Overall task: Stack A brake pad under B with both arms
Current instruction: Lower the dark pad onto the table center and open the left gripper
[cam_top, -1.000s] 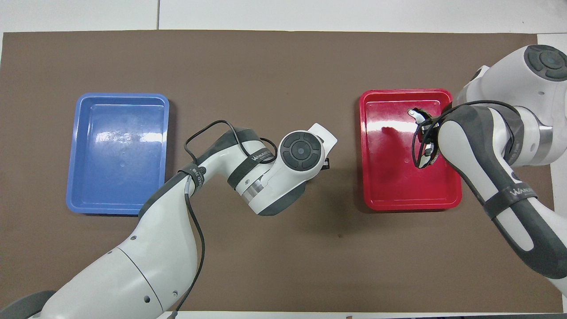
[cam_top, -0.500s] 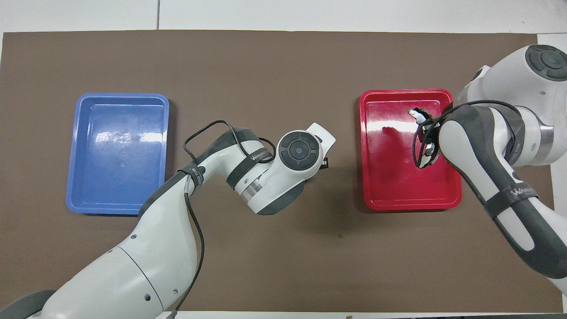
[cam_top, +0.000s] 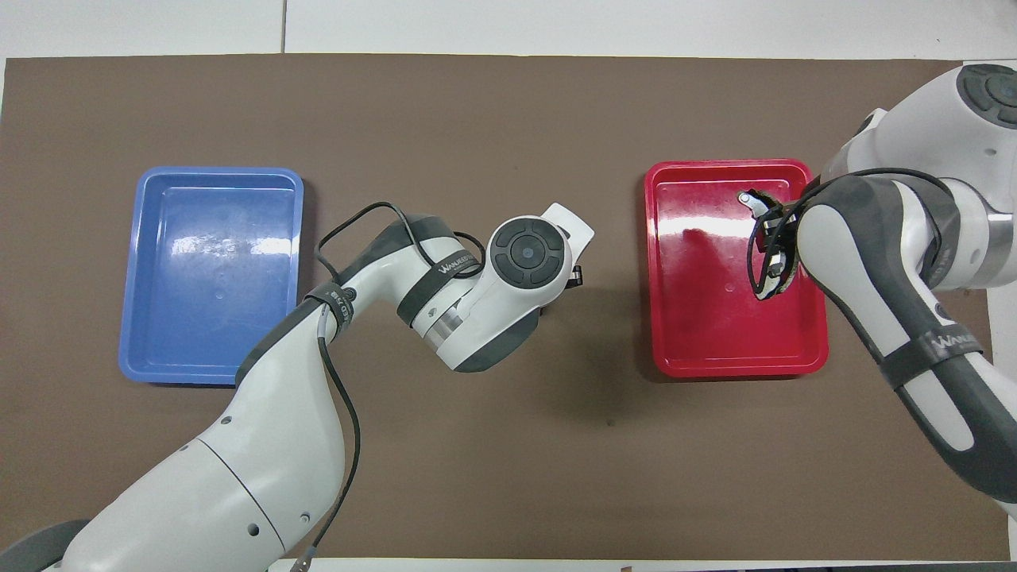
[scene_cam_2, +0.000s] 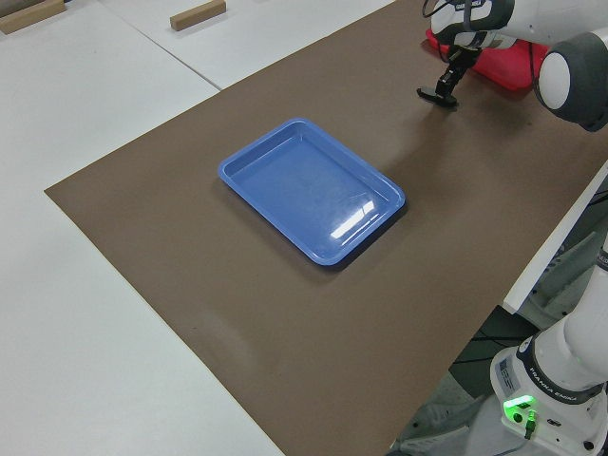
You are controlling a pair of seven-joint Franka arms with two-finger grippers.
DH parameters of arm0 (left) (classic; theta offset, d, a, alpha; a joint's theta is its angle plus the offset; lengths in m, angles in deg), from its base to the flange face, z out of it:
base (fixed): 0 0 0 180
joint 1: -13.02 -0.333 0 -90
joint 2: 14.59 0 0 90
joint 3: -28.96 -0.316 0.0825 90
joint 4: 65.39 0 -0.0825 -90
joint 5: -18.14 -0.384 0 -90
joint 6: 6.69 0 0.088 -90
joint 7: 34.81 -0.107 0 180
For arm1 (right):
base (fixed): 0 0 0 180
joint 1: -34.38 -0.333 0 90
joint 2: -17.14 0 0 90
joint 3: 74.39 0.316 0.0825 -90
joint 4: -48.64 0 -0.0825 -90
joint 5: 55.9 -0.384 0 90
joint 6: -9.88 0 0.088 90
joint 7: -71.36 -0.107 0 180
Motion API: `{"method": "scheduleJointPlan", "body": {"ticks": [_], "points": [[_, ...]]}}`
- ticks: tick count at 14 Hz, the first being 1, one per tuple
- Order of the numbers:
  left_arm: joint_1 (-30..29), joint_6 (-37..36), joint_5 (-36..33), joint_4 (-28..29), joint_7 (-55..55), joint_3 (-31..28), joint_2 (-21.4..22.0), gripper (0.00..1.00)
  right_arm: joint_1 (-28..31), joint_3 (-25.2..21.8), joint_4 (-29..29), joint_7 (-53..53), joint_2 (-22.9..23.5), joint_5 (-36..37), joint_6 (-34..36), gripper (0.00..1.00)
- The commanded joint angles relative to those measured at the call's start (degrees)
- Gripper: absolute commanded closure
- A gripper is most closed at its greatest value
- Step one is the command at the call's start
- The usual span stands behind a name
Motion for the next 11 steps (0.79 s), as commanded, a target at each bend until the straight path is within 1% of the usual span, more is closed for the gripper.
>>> {"method": "scheduleJointPlan", "body": {"ticks": [1, 4, 5, 6, 7, 8, 9, 11], "points": [[1.1, -3.6, -1.2, -3.9, 0.7, -1.8, 0.4, 0.39, 0.3, 0.4, -3.0, 1.3, -0.6, -0.6, 3.5, 1.0], [1.0, -5.1, -1.2, -4.1, 0.5, -2.8, 1.3, 0.37, 0.1, 1.0, -4.2, 0.9, -0.9, -0.6, 4.4, 1.0], [0.9, -5.9, -1.2, -4.1, 0.2, -3.2, 1.7, 0.34, -0.1, 1.4, -5.3, 0.4, -0.8, -0.6, 5.4, 1.0], [0.2, -6.7, -1.3, -4.1, 0.0, -3.5, 3.2, 0.27, -0.4, 2.7, -6.9, -0.7, -0.5, -0.6, 6.3, 1.0], [-0.1, -7.5, -1.1, -4.1, -1.2, -4.2, 4.7, 0.19, -0.5, 4.0, -8.1, -2.0, -0.1, -0.5, 6.9, 1.0], [-1.2, -8.8, -0.9, -4.1, -2.7, -4.3, 6.3, 0.12, -0.7, 4.9, -8.3, -3.9, 0.1, -0.4, 7.0, 1.0], [-3.3, -11.0, -0.6, -4.1, -4.9, -4.0, 7.4, 0.01, -0.7, 6.5, -8.4, -6.5, 0.4, -0.1, 6.9, 1.0], [-6.3, -16.4, 1.7, -4.1, -11.3, -3.9, 10.9, 0.01, -0.8, 8.5, -8.4, -9.4, 0.5, -0.1, 6.1, 1.0]]}}
